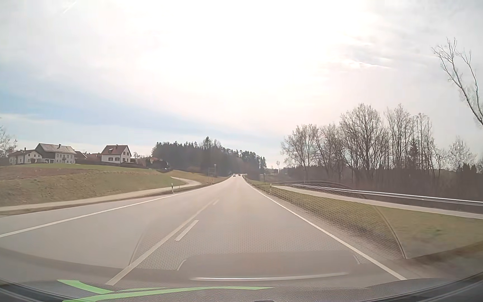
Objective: Follow the waypoints while adhering to traffic rules and regulations
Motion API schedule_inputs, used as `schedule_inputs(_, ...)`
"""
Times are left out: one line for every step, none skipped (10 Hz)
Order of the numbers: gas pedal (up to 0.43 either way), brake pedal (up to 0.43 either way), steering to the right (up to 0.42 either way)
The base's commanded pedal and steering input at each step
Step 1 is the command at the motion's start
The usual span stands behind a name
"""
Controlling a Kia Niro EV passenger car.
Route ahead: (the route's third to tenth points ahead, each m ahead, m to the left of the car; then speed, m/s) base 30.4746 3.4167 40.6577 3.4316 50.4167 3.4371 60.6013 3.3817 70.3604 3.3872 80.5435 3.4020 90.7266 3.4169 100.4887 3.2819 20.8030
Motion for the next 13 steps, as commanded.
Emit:
schedule_inputs(0.248, 0.000, 0.001)
schedule_inputs(0.248, 0.000, 0.001)
schedule_inputs(0.260, 0.000, 0.001)
schedule_inputs(0.260, 0.000, 0.001)
schedule_inputs(0.260, 0.000, 0.001)
schedule_inputs(0.260, 0.000, 0.001)
schedule_inputs(0.260, 0.000, 0.000)
schedule_inputs(0.260, 0.000, 0.000)
schedule_inputs(0.260, 0.000, 0.000)
schedule_inputs(0.260, 0.000, 0.000)
schedule_inputs(0.260, 0.000, 0.001)
schedule_inputs(0.260, 0.000, 0.000)
schedule_inputs(0.260, 0.000, 0.001)
